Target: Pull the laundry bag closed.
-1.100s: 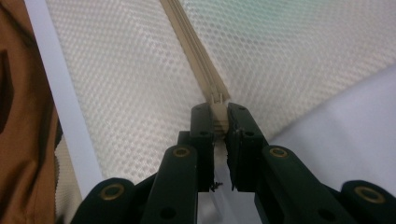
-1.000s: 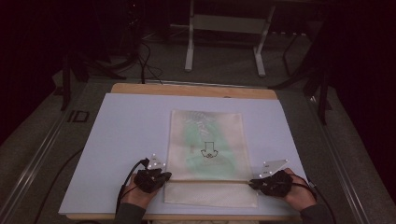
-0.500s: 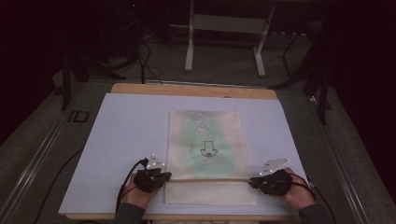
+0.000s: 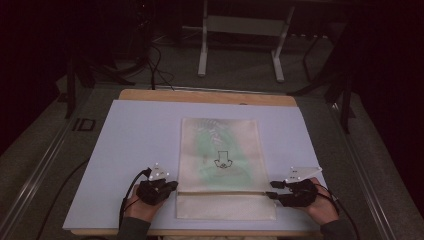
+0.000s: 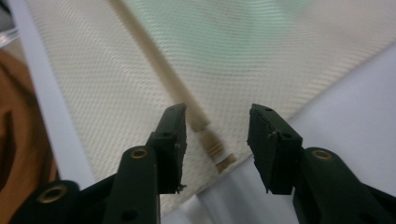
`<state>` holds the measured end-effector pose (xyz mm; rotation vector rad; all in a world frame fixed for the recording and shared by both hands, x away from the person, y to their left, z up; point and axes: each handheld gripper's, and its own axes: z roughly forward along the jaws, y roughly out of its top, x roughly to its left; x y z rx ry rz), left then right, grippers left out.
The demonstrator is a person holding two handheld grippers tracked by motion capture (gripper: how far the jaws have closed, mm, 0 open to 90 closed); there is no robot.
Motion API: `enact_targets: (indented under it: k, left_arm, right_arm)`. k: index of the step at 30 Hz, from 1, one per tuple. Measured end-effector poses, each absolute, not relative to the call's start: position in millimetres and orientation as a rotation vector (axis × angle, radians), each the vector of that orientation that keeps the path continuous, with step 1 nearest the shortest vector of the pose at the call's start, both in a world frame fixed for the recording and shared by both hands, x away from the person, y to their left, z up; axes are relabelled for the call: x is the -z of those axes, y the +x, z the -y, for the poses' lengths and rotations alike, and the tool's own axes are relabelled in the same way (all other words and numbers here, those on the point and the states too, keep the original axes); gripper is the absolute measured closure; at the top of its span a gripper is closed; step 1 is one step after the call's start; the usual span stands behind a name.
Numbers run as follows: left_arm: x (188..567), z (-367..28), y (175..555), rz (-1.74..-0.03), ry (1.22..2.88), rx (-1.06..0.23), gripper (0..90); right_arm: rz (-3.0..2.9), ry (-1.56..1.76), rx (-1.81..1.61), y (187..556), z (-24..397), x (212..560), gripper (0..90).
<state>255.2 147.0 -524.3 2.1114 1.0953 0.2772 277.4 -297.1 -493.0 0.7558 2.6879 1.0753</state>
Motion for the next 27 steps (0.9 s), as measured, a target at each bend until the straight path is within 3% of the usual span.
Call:
enact_targets:
  k: [9, 27]
  left_arm:
    - [522.6, -173.0, 258.1, -1.207, 2.071, -0.387, 87.3]
    - [527.4, -197.3, 267.0, -1.354, 2.032, -0.436, 86.9]
  right_arm:
    - [-2.582, 0.925, -1.079, 285.2, 305.3, 498.9, 49.3]
    - [-2.409, 1.127, -1.026, 295.3, 323.8, 508.7, 37.2]
